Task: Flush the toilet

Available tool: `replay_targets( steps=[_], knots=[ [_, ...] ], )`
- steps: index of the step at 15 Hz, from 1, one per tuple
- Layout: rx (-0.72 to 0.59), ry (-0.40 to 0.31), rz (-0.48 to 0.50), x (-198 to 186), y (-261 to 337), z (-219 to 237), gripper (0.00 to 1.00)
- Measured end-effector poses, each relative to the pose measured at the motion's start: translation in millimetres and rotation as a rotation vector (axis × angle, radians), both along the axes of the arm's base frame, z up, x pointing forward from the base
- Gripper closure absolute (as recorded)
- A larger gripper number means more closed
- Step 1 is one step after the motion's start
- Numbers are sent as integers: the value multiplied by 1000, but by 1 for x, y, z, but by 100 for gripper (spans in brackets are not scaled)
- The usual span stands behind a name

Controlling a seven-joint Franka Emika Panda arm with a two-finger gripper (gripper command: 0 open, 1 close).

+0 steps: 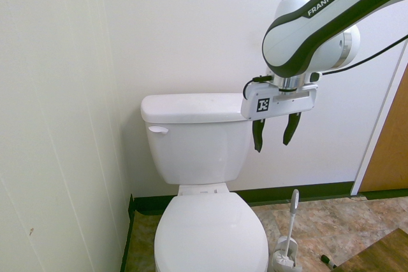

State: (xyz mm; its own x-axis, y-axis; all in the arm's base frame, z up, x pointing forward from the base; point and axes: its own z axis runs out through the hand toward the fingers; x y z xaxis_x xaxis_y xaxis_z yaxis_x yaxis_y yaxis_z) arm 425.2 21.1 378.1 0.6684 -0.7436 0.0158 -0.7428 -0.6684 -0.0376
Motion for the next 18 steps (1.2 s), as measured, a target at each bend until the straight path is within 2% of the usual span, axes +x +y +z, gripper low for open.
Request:
replay_targets(
  steps=[5,8,13,18],
  knots=[
    [0,-30,27,18,13,-5,0],
    [14,-44,72,60,44,-7,0],
    [53,-64,101,156,75,-24,0],
    [80,-116,141,195,111,-13,0]
  ],
)
